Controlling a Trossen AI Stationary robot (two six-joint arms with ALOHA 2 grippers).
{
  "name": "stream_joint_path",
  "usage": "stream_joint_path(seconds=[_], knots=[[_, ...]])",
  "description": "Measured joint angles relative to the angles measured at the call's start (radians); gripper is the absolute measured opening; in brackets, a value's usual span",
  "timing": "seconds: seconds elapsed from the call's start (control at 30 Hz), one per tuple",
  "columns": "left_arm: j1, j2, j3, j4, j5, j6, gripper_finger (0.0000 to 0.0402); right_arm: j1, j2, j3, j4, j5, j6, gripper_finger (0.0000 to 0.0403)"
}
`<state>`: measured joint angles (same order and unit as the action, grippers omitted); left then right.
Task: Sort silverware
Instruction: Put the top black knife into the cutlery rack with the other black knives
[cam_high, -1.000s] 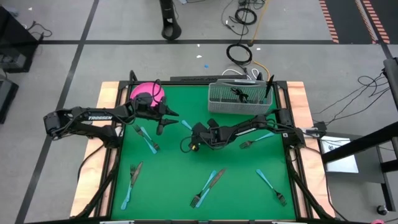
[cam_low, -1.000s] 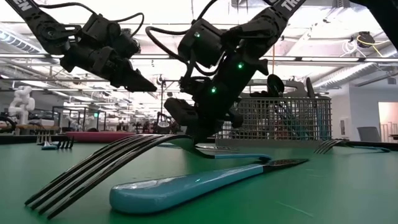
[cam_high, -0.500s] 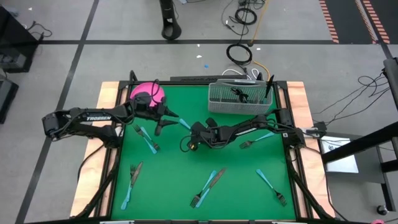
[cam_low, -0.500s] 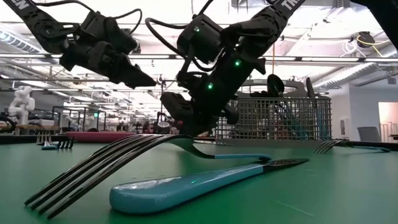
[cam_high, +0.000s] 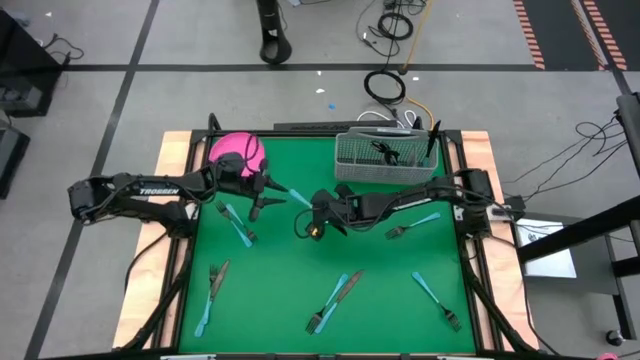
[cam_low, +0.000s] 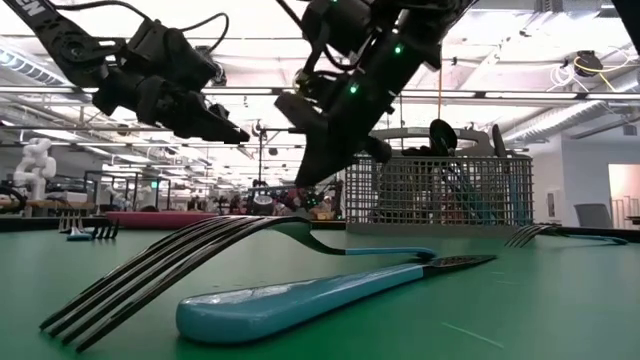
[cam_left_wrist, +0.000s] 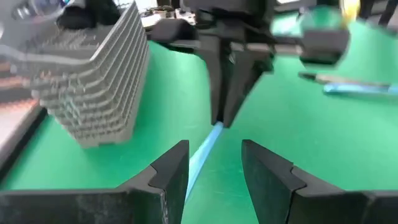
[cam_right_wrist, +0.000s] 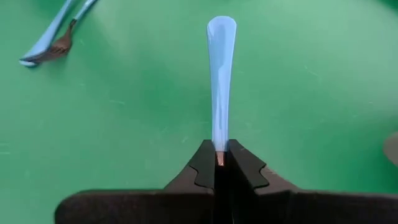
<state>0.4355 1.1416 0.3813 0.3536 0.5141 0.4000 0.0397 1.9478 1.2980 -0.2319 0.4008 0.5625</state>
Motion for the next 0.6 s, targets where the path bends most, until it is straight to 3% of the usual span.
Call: stream_joint_path(seconds=[0.33,0.43,0.6], knots=[[-0.366,0.000,0.034,0.006,-0.643,0.328,0.0150,-0.063,-0.043,0.000,-0.026,-0.113,-0.007,0.0000],[-0.412,0.006,0.045,0.007,-0.703,0.349,0.0150,-0.088,-0.043,0.000,-0.021,-0.169,-0.020,0.0000],[-0.418,0.048,0.049,0.008,-0.718,0.351,0.0150,-0.117,-0.043,0.000,0.001,-0.212,-0.029,0.0000]])
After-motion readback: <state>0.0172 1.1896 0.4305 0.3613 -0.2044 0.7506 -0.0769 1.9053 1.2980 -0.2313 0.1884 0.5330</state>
